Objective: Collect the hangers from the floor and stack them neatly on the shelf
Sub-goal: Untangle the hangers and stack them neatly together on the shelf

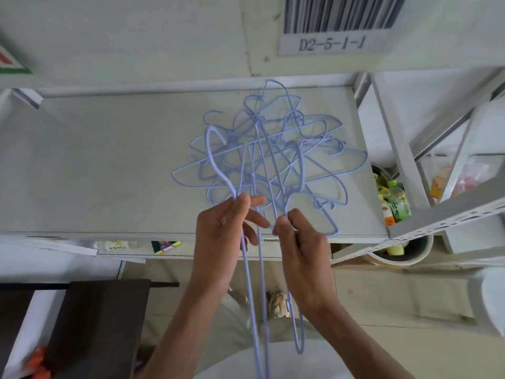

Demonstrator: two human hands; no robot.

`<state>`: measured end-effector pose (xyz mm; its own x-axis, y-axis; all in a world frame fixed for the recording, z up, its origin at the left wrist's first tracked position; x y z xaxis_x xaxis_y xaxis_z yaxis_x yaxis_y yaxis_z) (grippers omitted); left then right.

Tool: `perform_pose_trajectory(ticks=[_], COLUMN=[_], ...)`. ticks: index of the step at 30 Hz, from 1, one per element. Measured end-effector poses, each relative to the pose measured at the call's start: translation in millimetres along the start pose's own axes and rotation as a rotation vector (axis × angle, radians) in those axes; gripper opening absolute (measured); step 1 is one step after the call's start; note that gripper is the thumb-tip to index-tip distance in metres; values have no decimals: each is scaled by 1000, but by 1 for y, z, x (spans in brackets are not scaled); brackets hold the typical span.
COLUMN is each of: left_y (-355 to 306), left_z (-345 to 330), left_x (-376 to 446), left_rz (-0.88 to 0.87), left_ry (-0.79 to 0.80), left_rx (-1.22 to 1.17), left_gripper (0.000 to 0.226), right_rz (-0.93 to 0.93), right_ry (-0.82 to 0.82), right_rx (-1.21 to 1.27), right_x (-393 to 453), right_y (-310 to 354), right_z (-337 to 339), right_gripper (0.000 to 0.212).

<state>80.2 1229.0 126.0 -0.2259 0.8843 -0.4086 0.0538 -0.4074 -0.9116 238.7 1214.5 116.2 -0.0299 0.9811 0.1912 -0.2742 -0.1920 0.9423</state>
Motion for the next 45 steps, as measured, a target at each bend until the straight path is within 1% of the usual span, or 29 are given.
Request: perform_pose_trajectory(ticks=[3,5,6,8,9,10,14,17,19,21,23,25,27,30,32,33,35,37,39,42,43,45], left_y=[6,14,18,26,29,31,37,37,32,23,14,6,7,21,22,17,6,3,6,8,8,9], left_z=[-5,-12,-16,-25,-30,-36,-54,-59,-63,-61,-56,-52,-53,-67,-70,-68,-59,-49,-42,-36,-33,-25], left_x=[2,2,2,0,-1,-3,-11,-11,-11,-9,-4,-1,-2,-17,-19,-16,-6,1,4,7,9,12], left_rz=[18,35,33,18,22,38,119,135,142,111,94,92,117,207,224,213,192,170,188,216,219,201], left_ry=[8,33,60,140,184,227,396,518,568,571,548,534,554,731,818,830,800,769,777,776,756,708], left_rx=[52,86,100,111,103,89,27,43,104,150,139,125,178,320,280,219,149,162,160,144,138,150], left_gripper=[28,26,27,31,34,37,44,43,44,45,45,45,46,47,47,48,54,54,55,57,57,55], right_rz=[53,77,90,127,142,139,2,-51,-78,-123,-186,-213,-233,-238,-243,-255,-245,-189,-160,-104,-85,-99], right_ry=[46,90,116,161,178,186,199,249,292,309,319,359,372,347,371,398,430,427,445,559,565,511], right_rx=[-14,-45,-101,-294,-348,-347,-23,37,62,199,335,381,450,500,531,560,538,446,395,276,222,179], right_x=[-1,-1,-1,-3,-3,-3,-8,-15,-20,-26,-32,-39,-42,-39,-40,-41,-43,-40,-38,-32,-26,-12], right_y=[6,4,2,-2,-2,-4,-13,-10,-10,-8,-8,-8,-5,-1,3,7,7,3,2,-1,-6,-27], right_z=[-6,-13,-16,-18,-19,-20,-23,-25,-29,-35,-42,-48,-50,-42,-45,-49,-54,-55,-56,-59,-56,-43], right_gripper=[38,33,31,33,33,31,23,37,39,33,34,39,37,33,31,32,36,38,39,43,44,47])
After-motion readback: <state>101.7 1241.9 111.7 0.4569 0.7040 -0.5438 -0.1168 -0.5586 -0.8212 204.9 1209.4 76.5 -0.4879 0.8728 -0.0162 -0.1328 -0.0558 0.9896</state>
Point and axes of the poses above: each hand's wrist, its own x-axis towards the middle knuckle, its own z-axis out of the back of the hand, y = z × x, the point moved 9 cm from there along x, towards the middle knuckle, and after that the axes turned 14 degrees about z, right-handed, at the moved point
